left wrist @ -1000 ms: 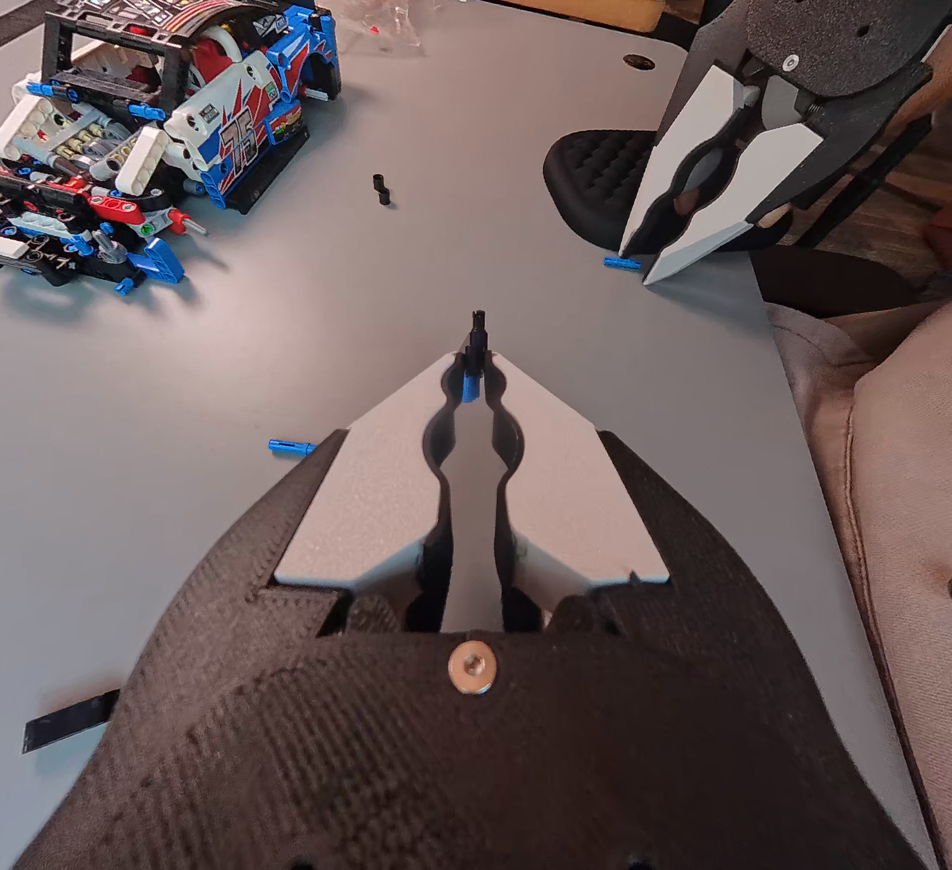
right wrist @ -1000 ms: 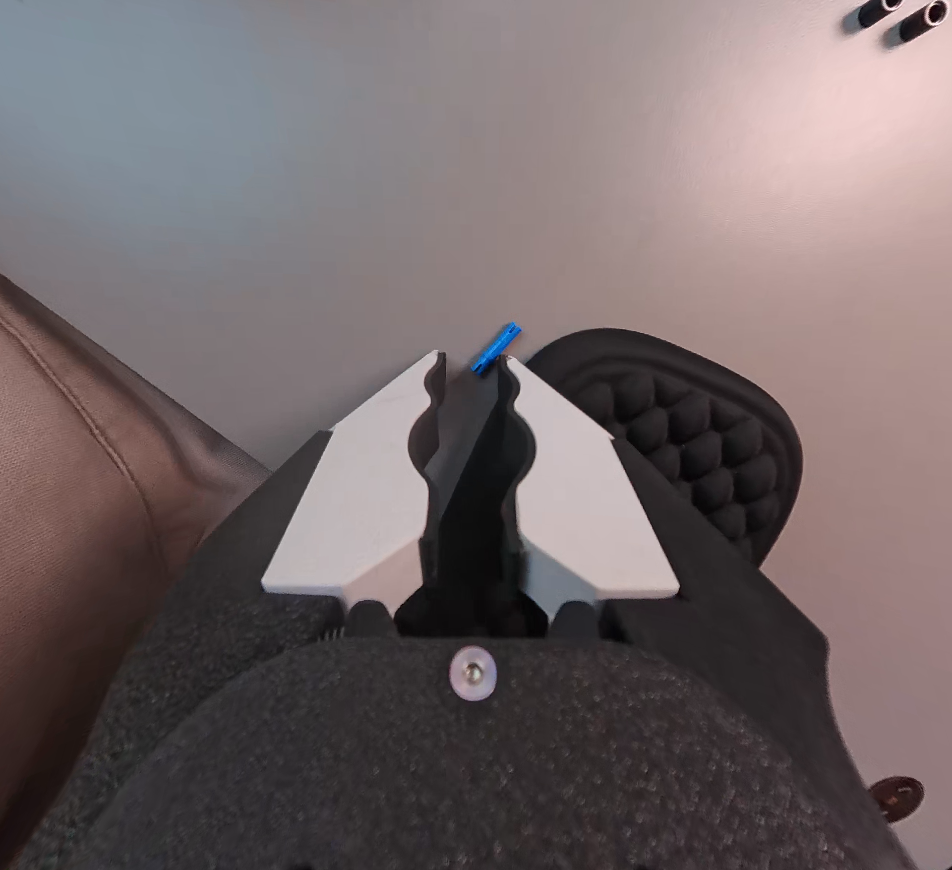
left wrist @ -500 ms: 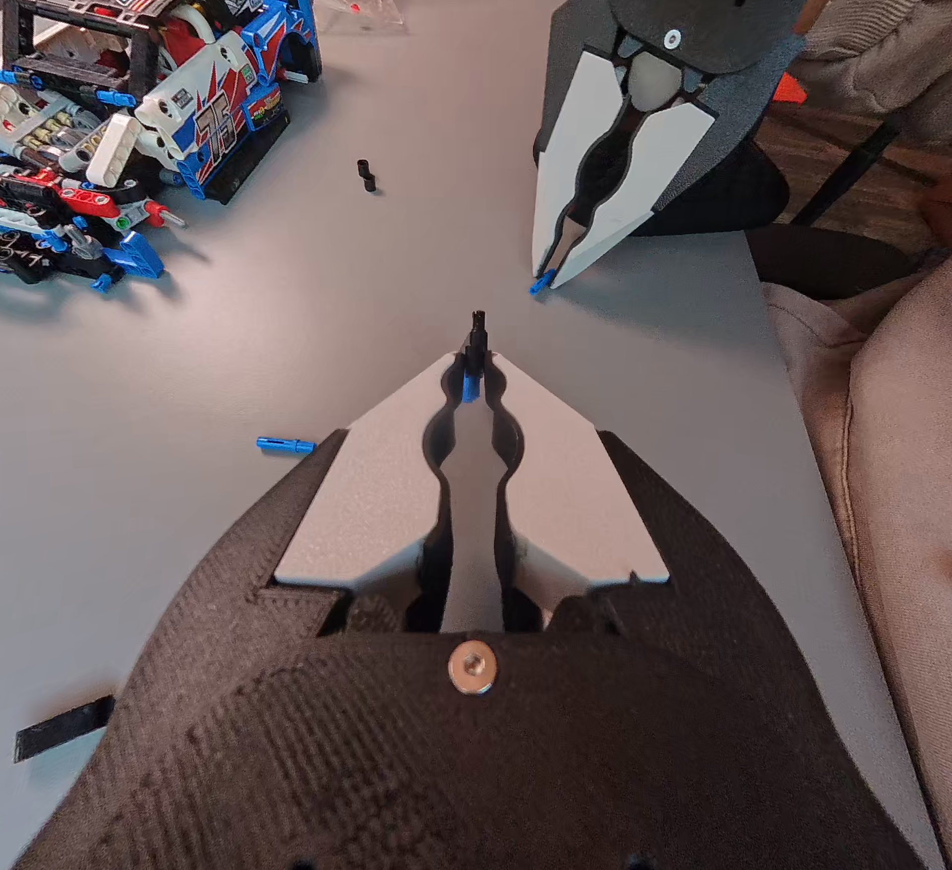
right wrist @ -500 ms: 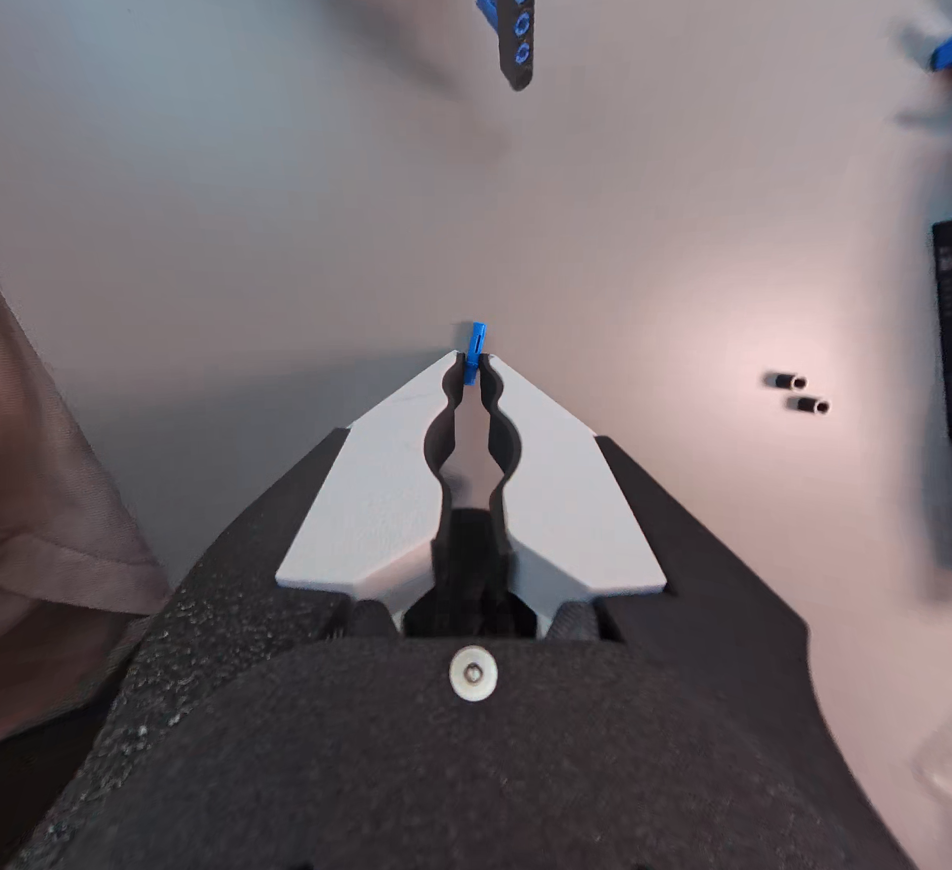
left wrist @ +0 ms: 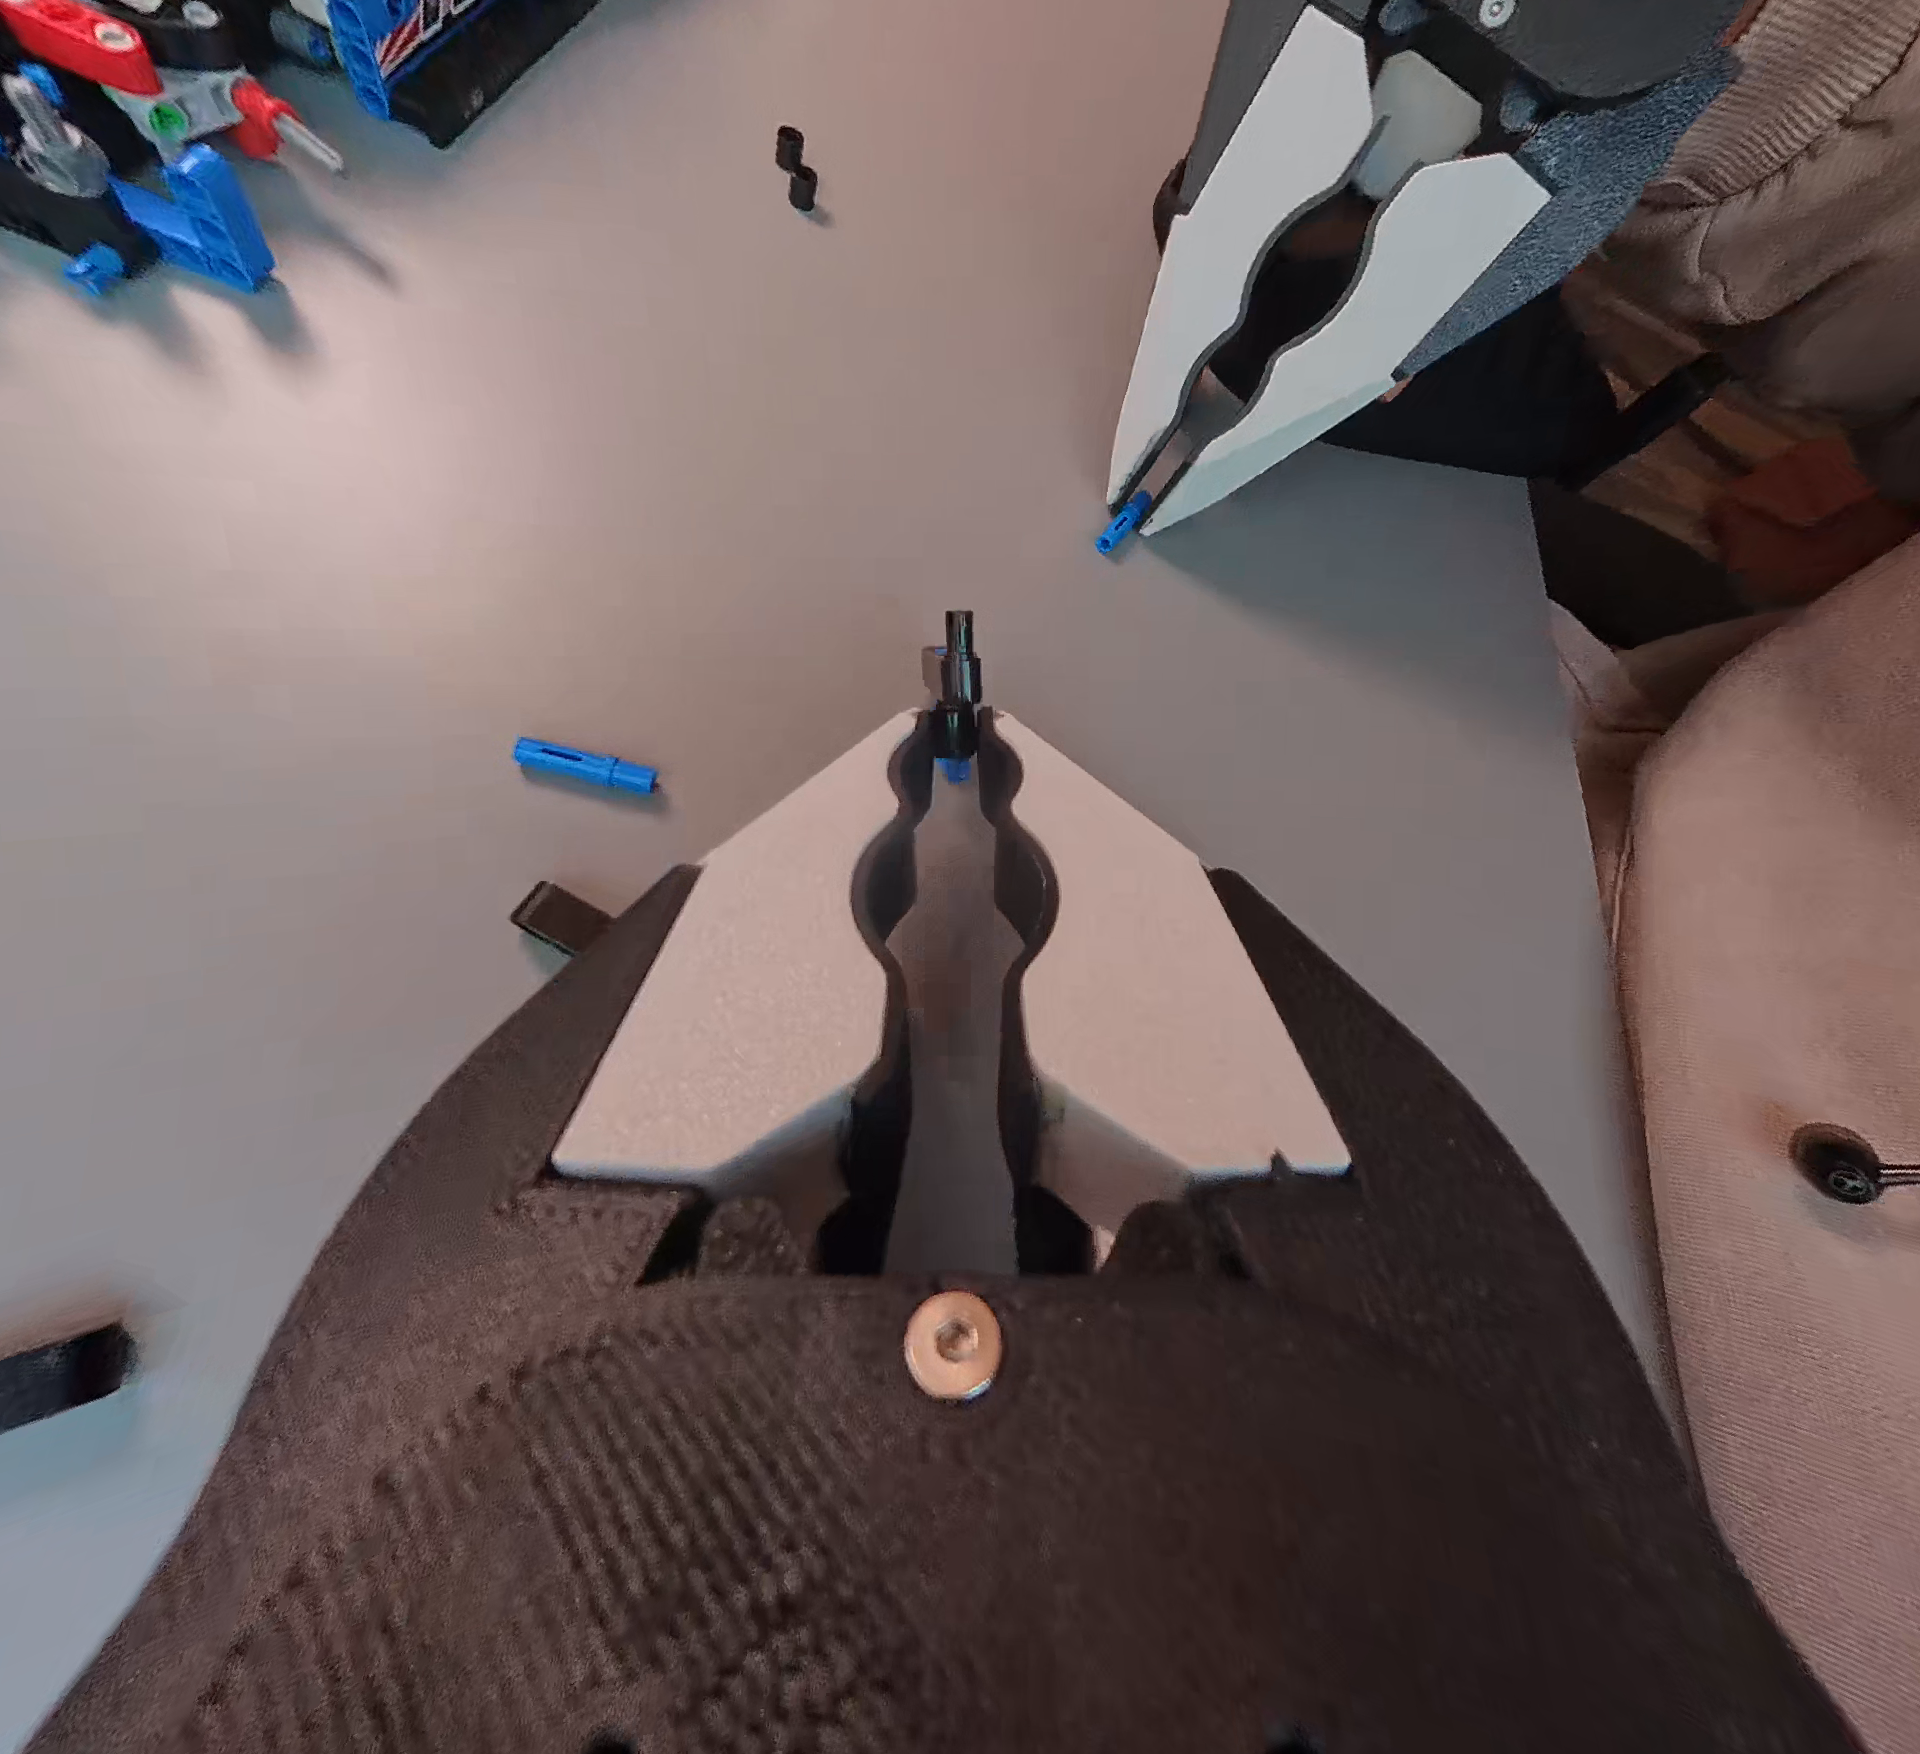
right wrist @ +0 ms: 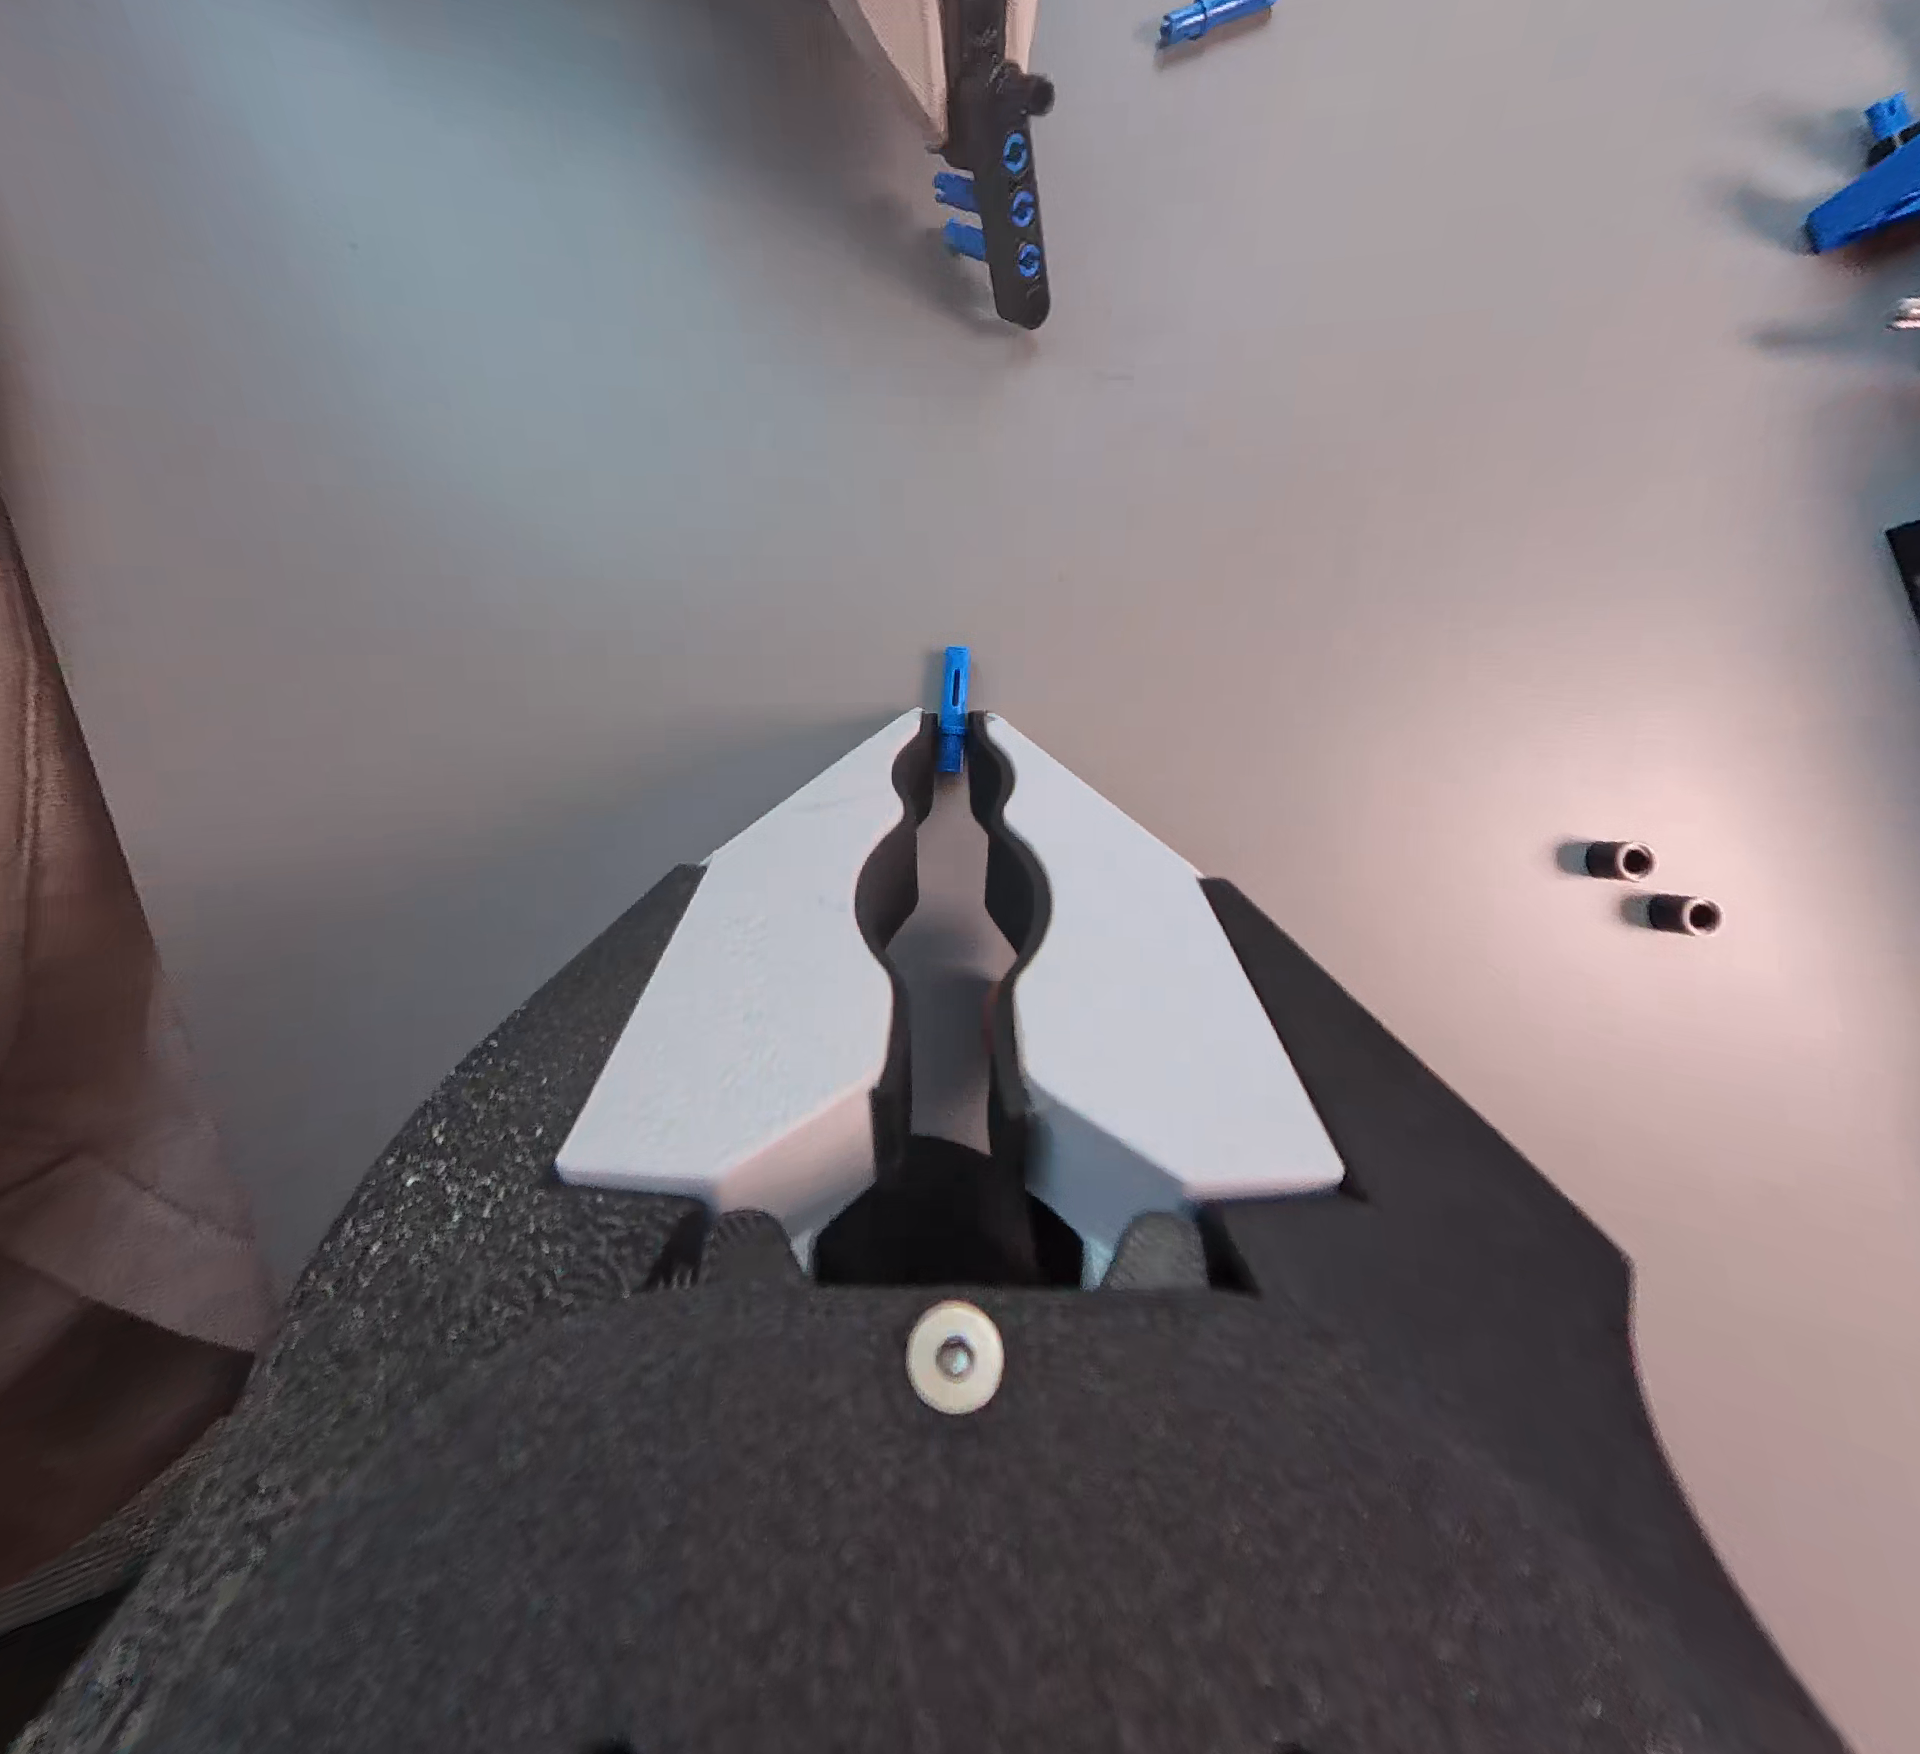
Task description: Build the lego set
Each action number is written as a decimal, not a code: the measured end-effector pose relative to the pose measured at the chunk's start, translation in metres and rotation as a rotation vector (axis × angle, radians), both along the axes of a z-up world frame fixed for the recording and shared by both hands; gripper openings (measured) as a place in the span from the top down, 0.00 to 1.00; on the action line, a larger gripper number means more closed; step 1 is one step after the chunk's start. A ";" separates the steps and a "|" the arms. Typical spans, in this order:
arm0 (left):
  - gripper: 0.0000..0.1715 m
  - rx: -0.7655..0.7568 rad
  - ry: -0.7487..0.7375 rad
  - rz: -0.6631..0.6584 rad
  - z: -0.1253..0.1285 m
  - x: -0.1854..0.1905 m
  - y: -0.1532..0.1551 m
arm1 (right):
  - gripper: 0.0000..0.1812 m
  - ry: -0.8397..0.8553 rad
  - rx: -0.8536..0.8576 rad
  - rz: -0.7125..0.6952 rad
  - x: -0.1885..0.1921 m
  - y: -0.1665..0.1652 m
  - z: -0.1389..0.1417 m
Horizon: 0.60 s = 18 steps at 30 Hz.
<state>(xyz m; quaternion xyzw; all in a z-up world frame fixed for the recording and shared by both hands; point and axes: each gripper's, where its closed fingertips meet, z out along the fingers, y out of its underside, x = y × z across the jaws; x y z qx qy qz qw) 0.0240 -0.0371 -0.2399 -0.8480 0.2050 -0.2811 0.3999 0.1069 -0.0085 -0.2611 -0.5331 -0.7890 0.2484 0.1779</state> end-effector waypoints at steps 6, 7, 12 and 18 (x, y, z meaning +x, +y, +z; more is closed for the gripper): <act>0.86 -0.043 0.035 0.042 -0.004 -0.014 0.006 | 0.98 0.108 -0.021 0.055 -0.017 -0.006 0.013; 0.83 -0.034 0.069 0.050 -0.004 -0.018 0.006 | 0.98 0.140 -0.019 0.069 -0.021 -0.007 0.020; 0.86 0.108 -0.012 0.034 0.034 -0.012 0.001 | 0.98 0.279 0.026 0.151 -0.046 -0.021 0.047; 0.91 -0.017 -0.479 -0.027 0.058 0.017 -0.004 | 0.99 0.405 0.089 0.214 -0.068 -0.035 0.072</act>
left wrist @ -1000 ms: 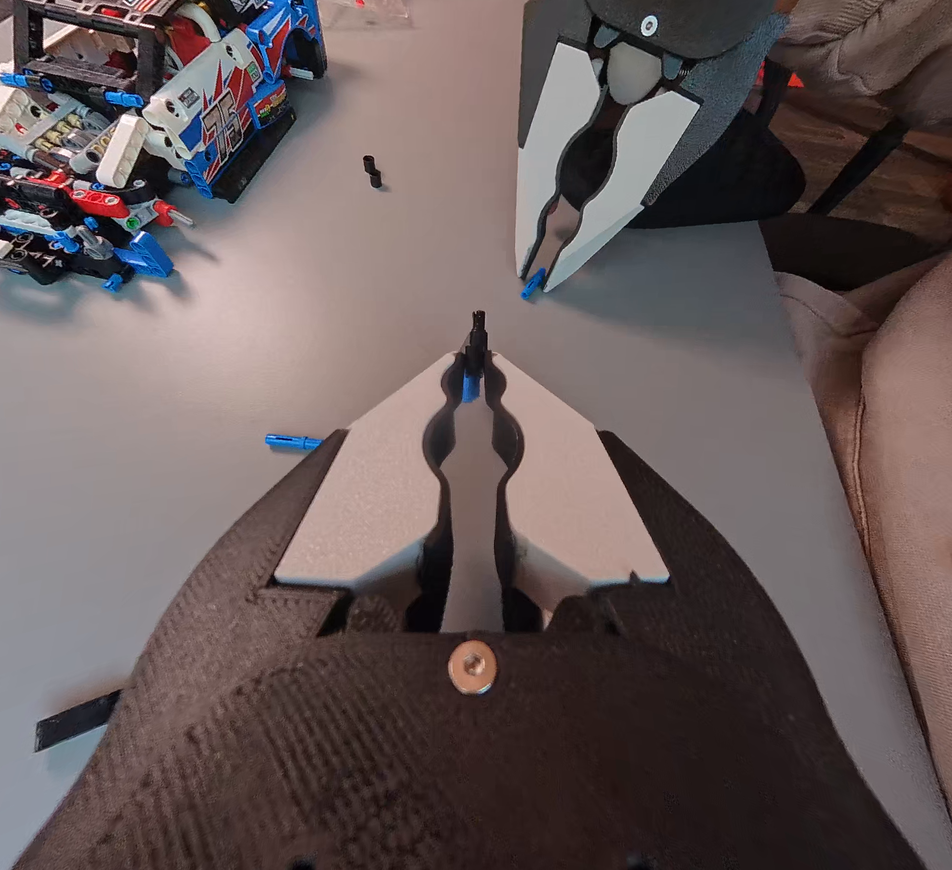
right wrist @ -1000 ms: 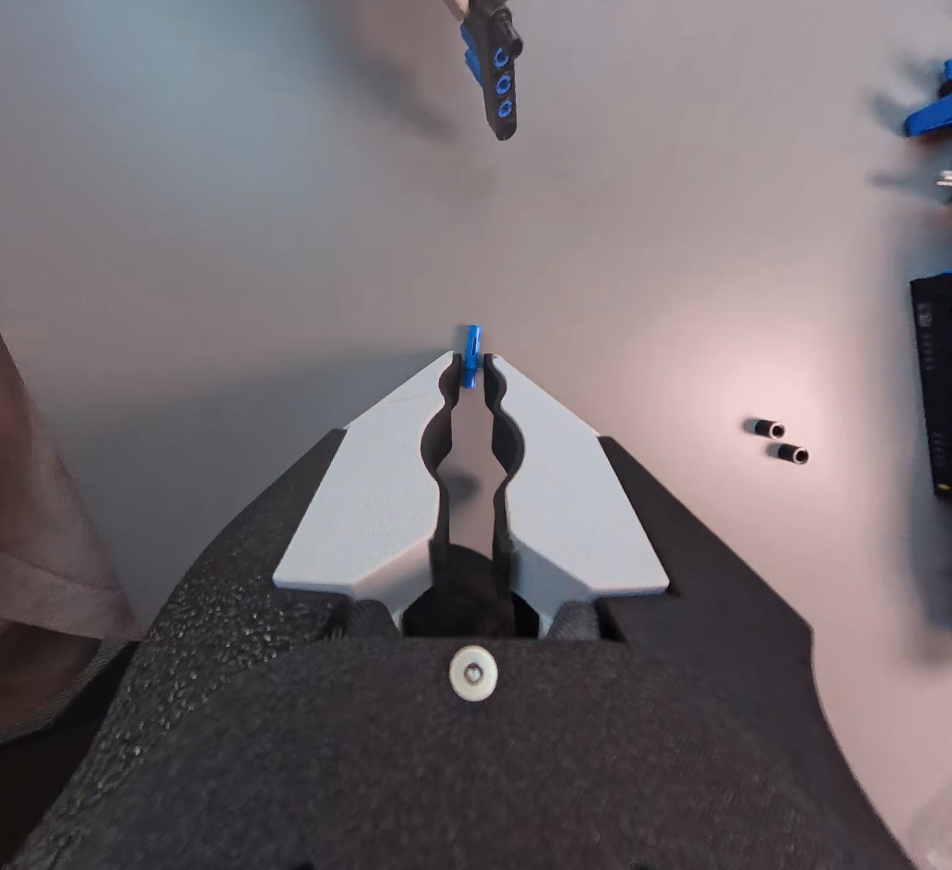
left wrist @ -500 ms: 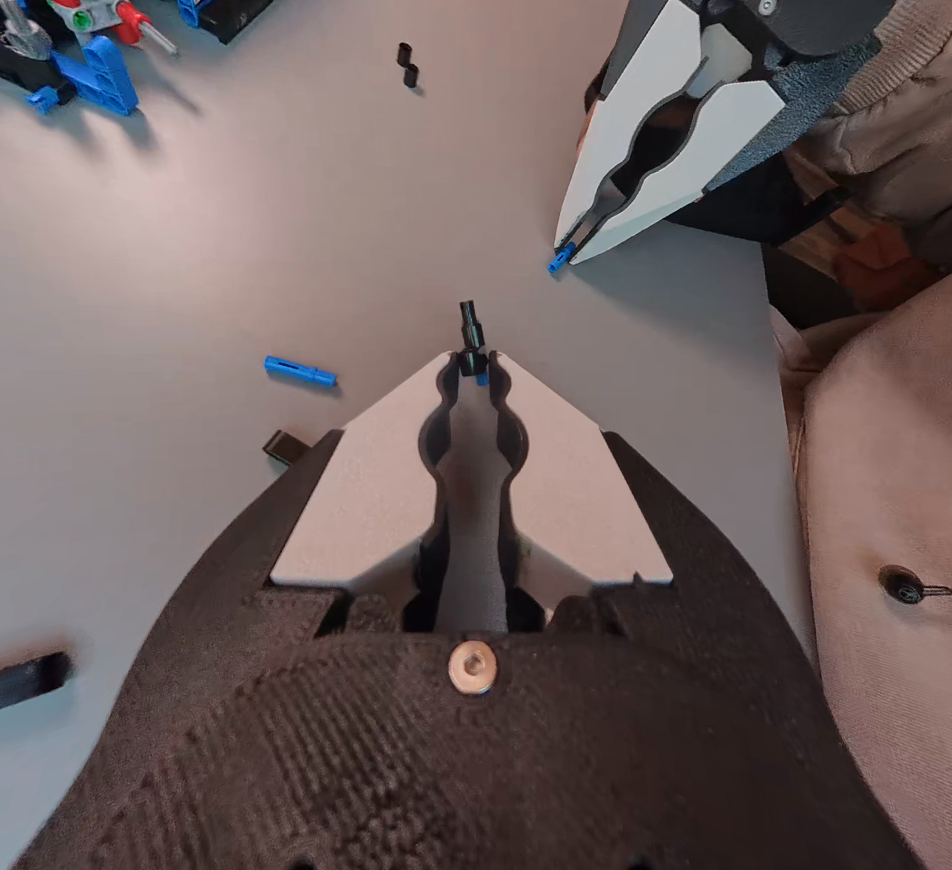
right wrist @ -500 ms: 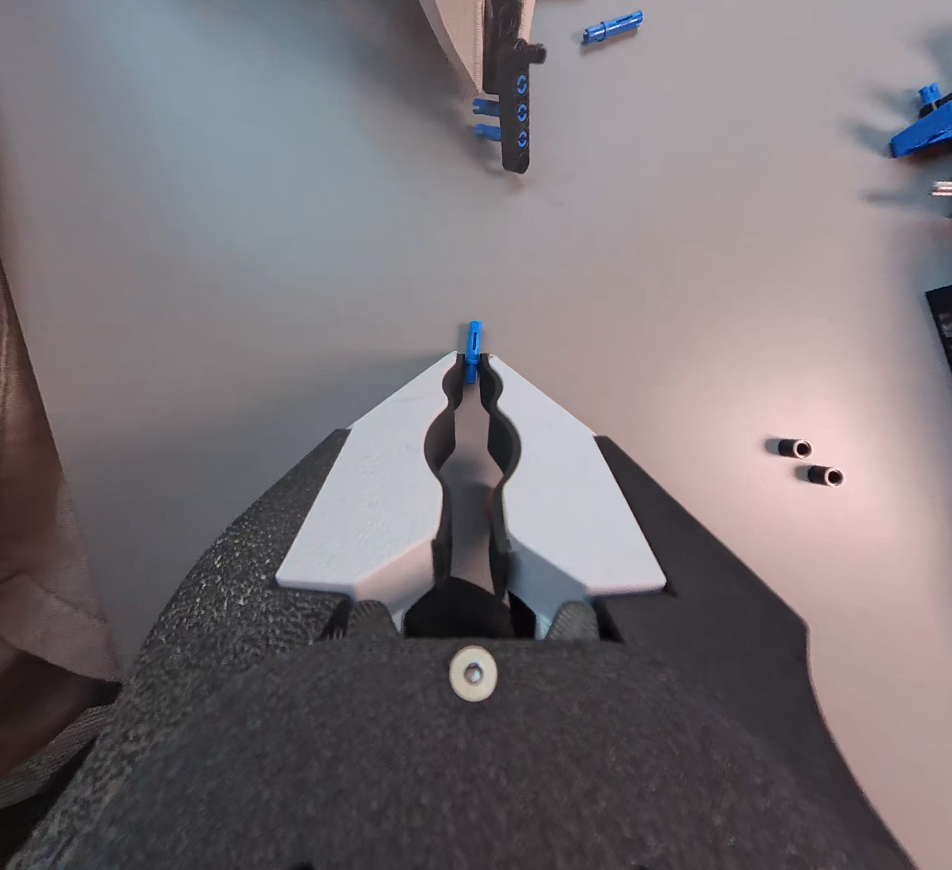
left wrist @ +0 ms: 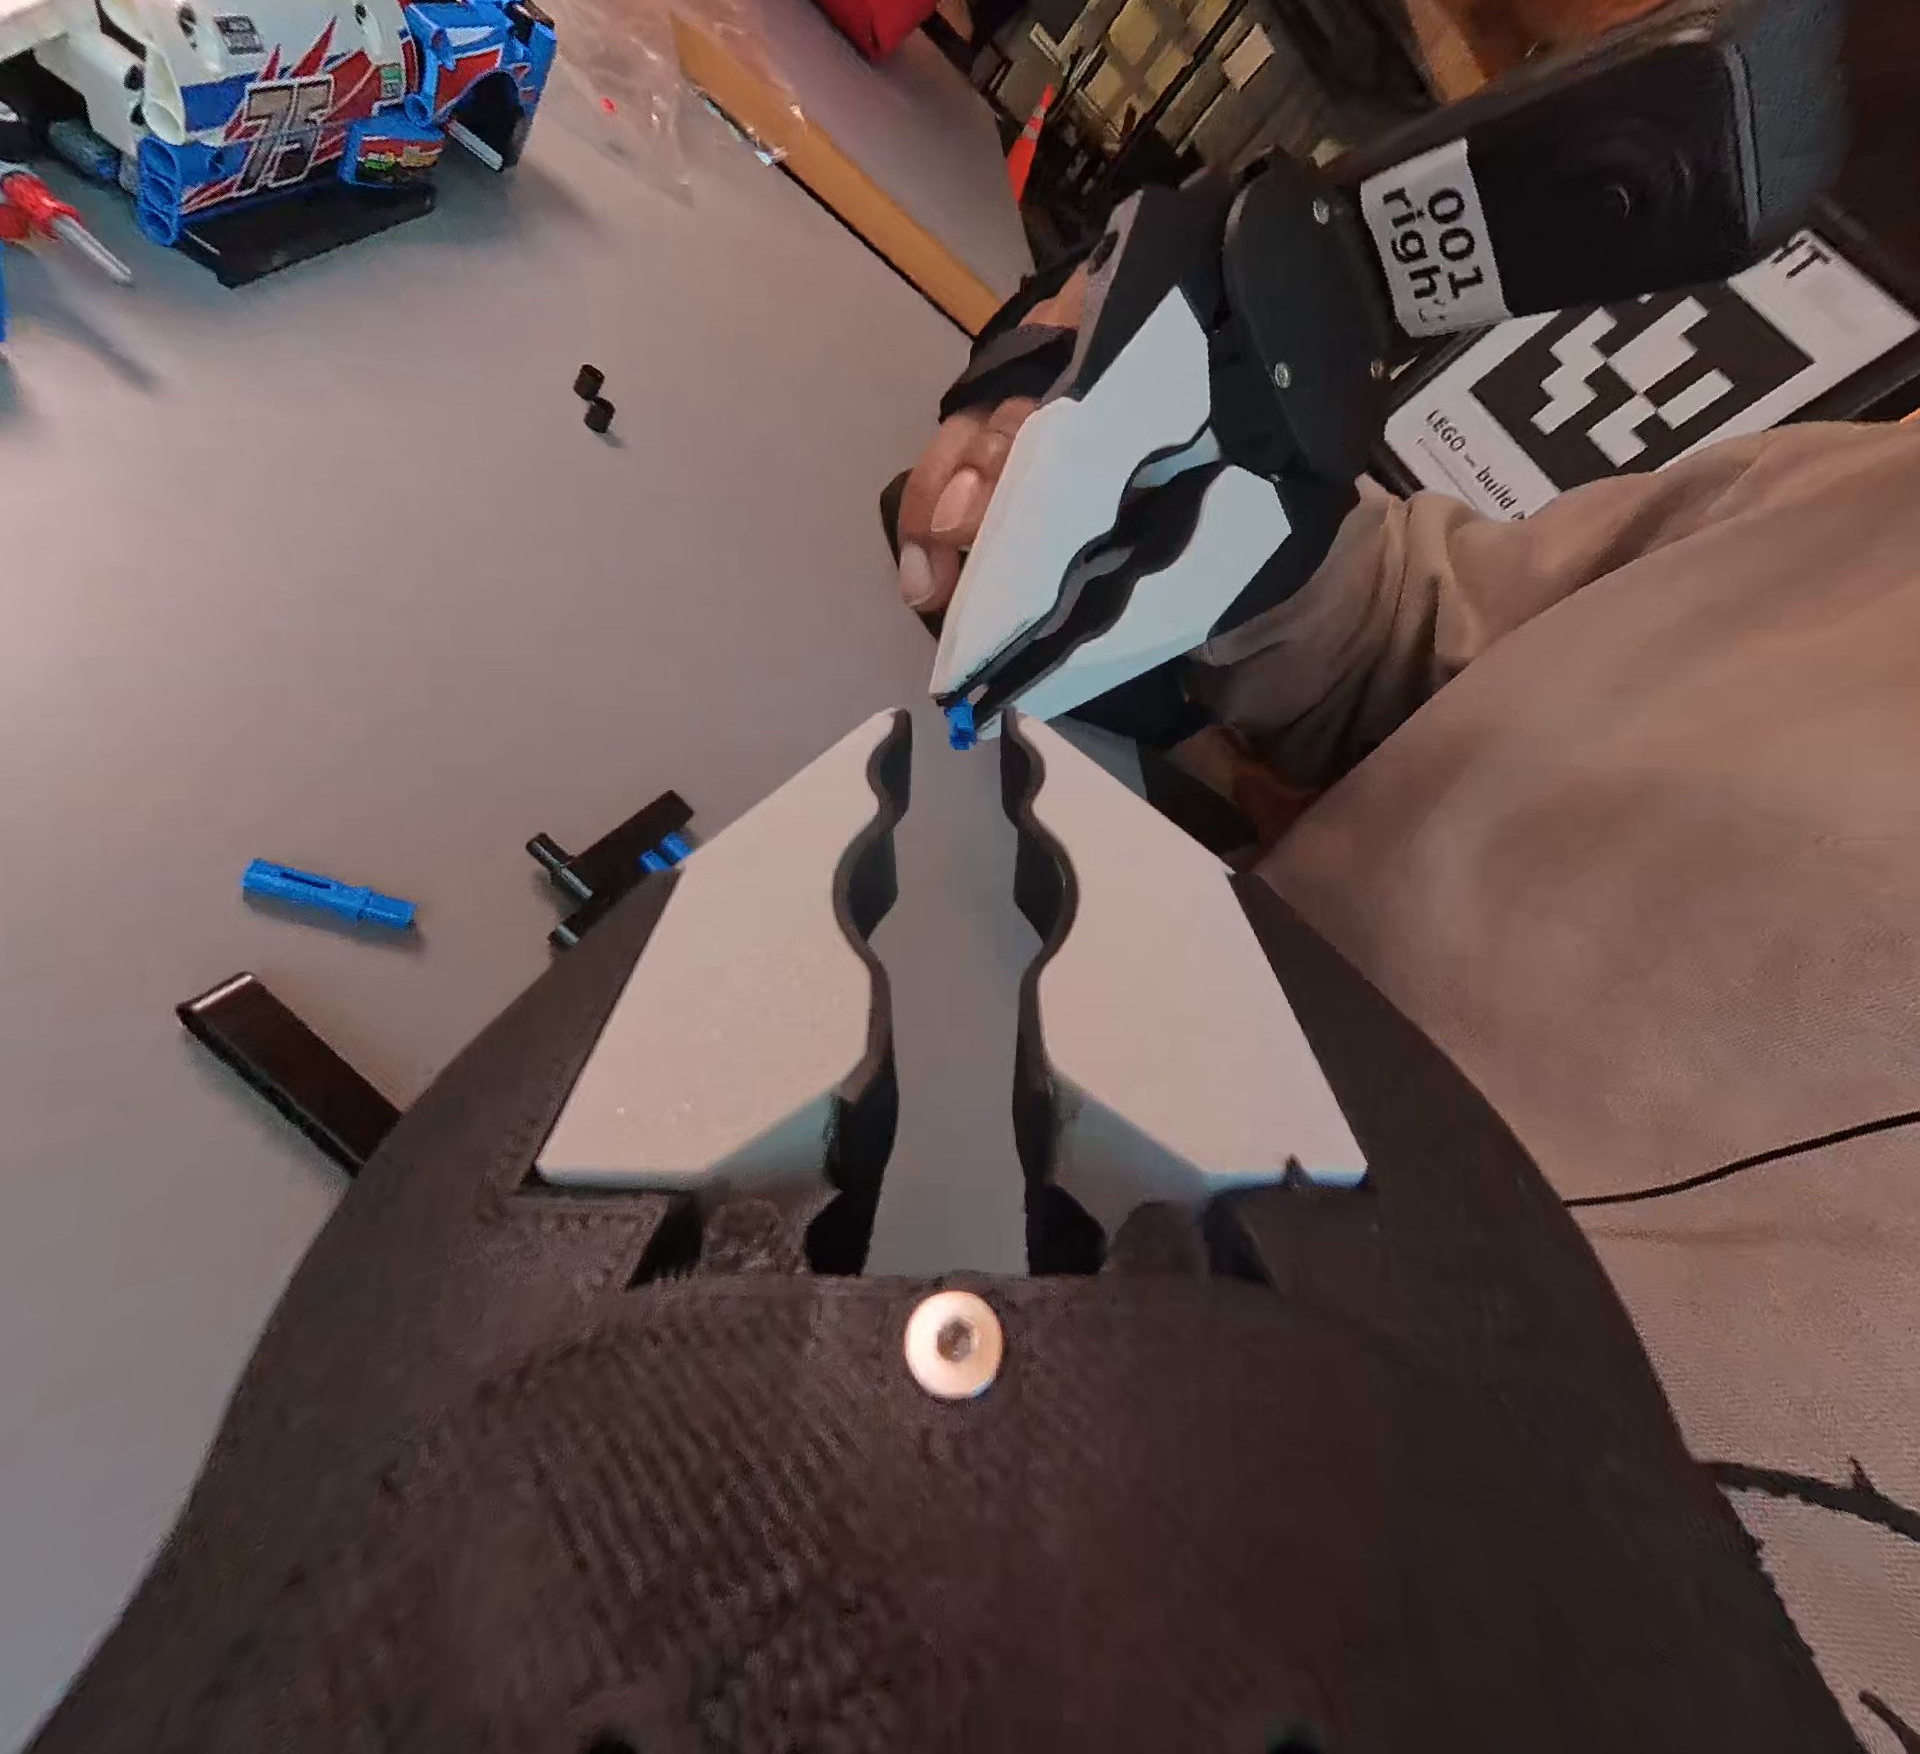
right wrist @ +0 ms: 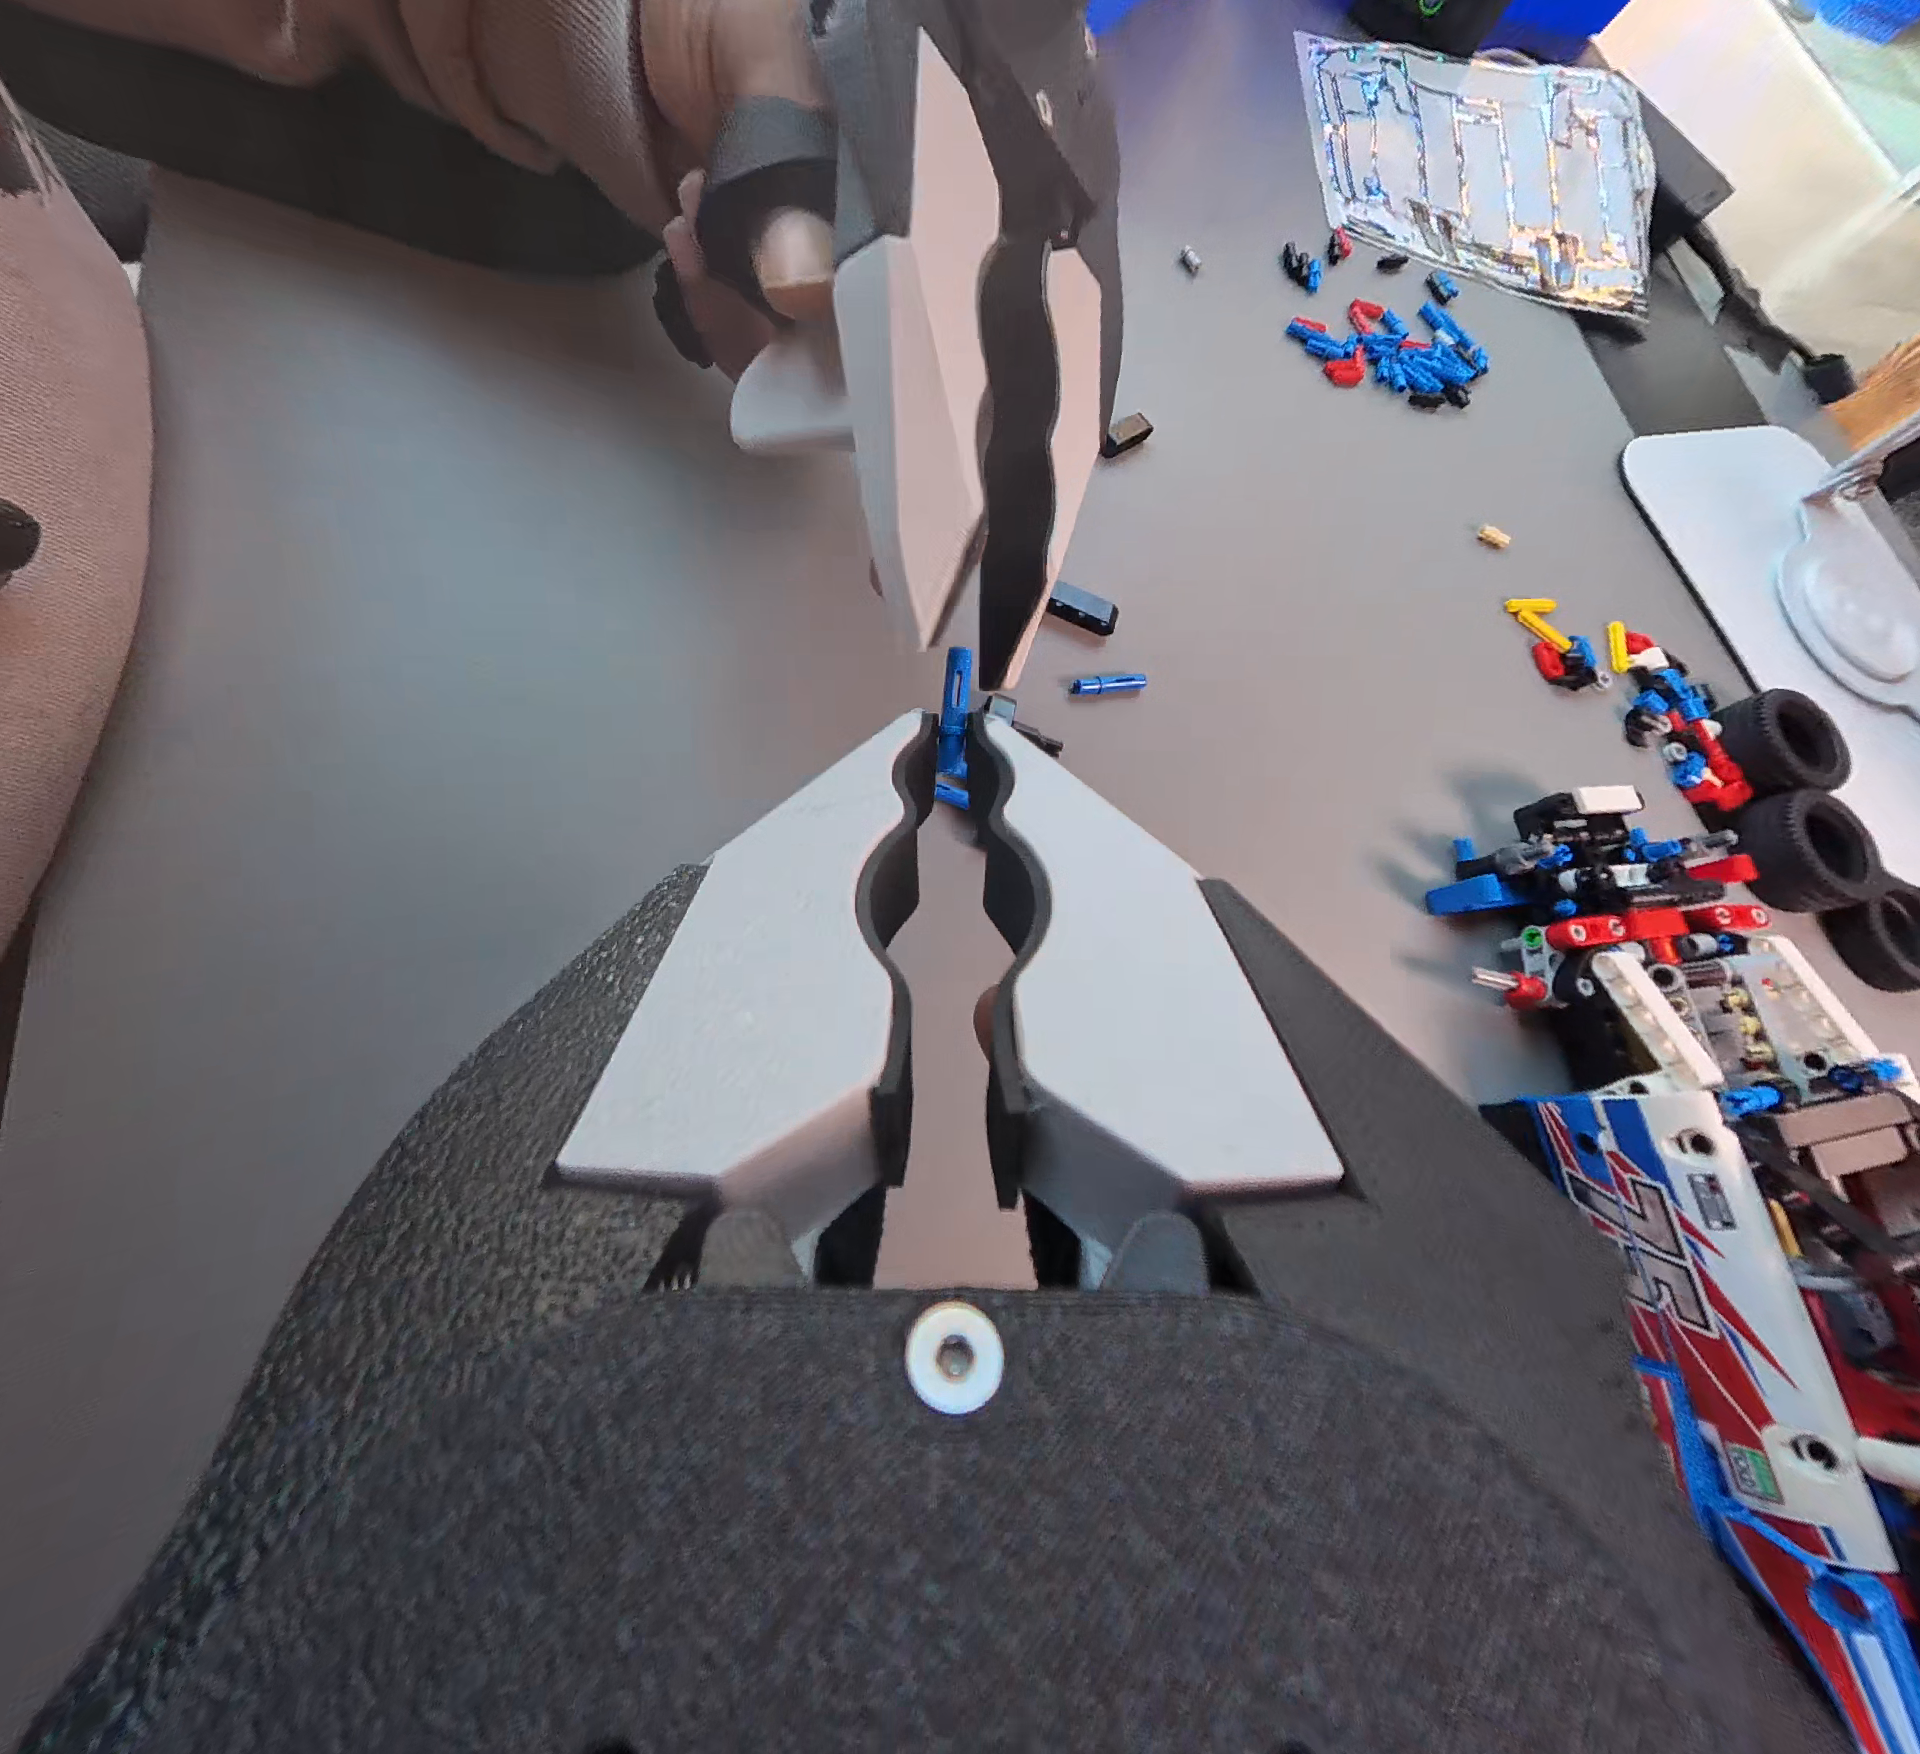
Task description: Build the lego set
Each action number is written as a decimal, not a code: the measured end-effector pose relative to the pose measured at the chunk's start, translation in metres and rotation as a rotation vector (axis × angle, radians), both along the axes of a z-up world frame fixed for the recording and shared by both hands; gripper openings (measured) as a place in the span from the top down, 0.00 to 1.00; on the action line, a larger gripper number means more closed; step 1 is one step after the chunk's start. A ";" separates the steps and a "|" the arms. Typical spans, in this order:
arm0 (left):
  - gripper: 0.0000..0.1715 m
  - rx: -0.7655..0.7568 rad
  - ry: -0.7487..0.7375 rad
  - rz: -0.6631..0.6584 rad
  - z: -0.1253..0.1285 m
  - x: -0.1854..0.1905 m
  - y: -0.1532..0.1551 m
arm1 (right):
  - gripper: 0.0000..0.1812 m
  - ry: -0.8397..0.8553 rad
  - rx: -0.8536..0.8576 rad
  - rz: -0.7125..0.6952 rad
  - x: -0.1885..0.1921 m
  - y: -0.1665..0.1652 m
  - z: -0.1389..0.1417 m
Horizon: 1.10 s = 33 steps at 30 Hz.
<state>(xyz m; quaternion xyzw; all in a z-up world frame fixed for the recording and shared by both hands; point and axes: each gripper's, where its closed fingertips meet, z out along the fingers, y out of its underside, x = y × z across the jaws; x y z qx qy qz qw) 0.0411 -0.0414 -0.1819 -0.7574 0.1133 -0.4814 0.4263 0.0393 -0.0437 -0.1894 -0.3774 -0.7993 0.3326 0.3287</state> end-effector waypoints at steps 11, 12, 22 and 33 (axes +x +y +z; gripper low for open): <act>0.99 0.038 -0.433 -0.079 0.052 -0.003 -0.010 | 0.98 0.320 -0.147 0.035 -0.005 -0.012 0.056; 0.99 0.036 -0.450 -0.089 0.054 -0.002 -0.011 | 0.98 0.338 -0.153 0.042 -0.005 -0.013 0.060; 0.99 0.027 -0.525 -0.116 0.063 0.000 -0.014 | 0.98 0.373 -0.144 0.091 -0.003 -0.018 0.069; 0.98 -0.070 -0.666 -0.061 0.065 -0.011 -0.006 | 0.99 0.397 0.030 0.084 -0.012 -0.011 0.072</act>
